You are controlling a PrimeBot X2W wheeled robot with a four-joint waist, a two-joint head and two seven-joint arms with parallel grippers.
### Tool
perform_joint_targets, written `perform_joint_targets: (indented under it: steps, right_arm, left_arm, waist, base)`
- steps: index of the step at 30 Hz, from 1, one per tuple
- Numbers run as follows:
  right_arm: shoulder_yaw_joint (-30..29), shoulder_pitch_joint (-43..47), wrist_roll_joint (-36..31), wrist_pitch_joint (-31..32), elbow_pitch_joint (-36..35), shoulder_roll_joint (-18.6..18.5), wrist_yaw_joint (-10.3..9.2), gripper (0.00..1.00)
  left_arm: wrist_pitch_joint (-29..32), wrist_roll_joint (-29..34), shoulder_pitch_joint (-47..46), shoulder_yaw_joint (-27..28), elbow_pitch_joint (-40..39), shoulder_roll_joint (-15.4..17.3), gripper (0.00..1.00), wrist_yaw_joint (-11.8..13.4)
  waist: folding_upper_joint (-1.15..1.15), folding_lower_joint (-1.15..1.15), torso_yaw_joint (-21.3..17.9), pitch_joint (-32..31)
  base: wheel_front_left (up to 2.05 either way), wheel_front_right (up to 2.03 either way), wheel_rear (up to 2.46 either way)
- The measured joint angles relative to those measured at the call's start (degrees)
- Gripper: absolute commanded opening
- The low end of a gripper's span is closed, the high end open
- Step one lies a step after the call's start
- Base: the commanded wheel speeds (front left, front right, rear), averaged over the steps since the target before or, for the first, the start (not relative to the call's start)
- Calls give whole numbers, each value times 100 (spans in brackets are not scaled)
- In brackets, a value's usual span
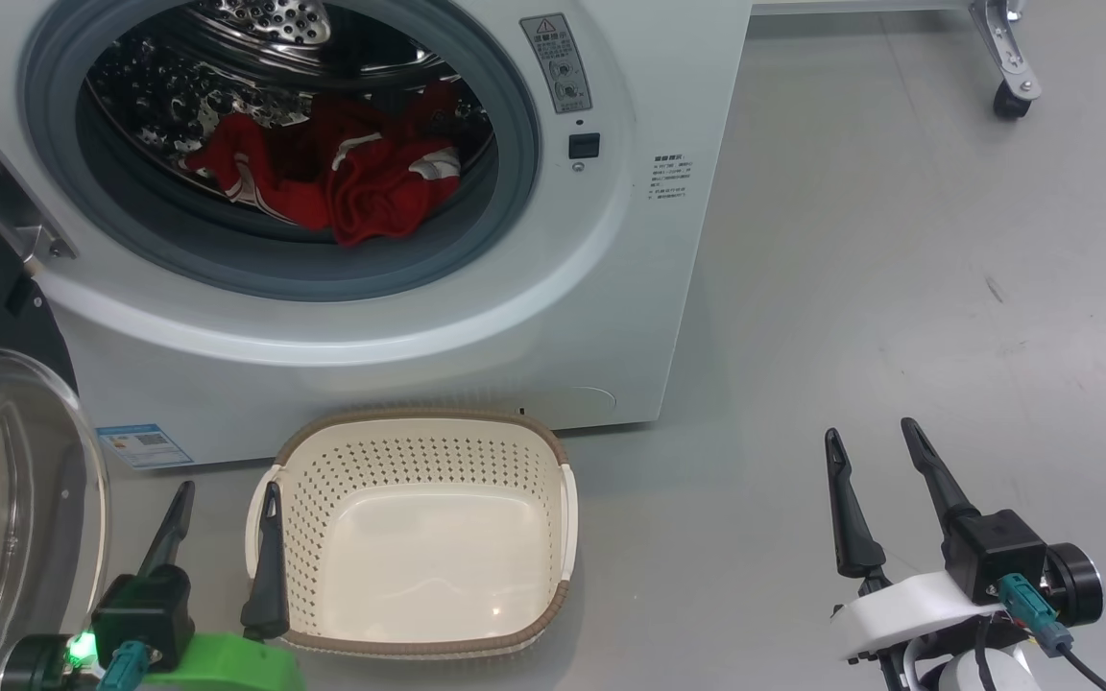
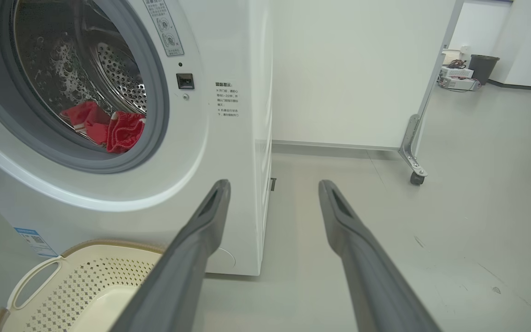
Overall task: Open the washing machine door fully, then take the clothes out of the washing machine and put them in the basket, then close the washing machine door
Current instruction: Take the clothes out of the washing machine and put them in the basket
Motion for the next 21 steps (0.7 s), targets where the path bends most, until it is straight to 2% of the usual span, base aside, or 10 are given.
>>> perform_joint_targets:
  steps: [21]
  right_arm:
    - [-9, -5, 0, -24, 5, 1, 0, 100]
  left_arm:
    - [-25, 0, -3, -13, 1, -2, 100, 31]
  waist:
    - [0, 0, 2, 46]
  base:
    - [12, -12, 0]
